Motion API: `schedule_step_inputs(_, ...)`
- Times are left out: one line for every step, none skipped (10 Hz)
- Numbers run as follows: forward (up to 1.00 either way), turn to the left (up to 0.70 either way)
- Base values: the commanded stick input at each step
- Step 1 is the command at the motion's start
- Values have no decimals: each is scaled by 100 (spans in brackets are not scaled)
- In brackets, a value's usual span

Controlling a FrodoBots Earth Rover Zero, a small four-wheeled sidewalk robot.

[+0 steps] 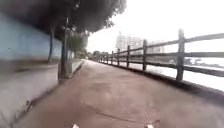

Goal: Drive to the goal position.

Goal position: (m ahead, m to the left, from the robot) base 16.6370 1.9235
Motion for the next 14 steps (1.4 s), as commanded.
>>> schedule_step_inputs(100, 0)
schedule_step_inputs(100, 0)
schedule_step_inputs(100, 0)
schedule_step_inputs(100, 0)
schedule_step_inputs(100, 0)
schedule_step_inputs(100, -34)
schedule_step_inputs(100, -40)
schedule_step_inputs(100, -34)
schedule_step_inputs(100, -19)
schedule_step_inputs(100, -3)
schedule_step_inputs(100, 0)
schedule_step_inputs(100, 0)
schedule_step_inputs(100, 0)
schedule_step_inputs(100, 0)
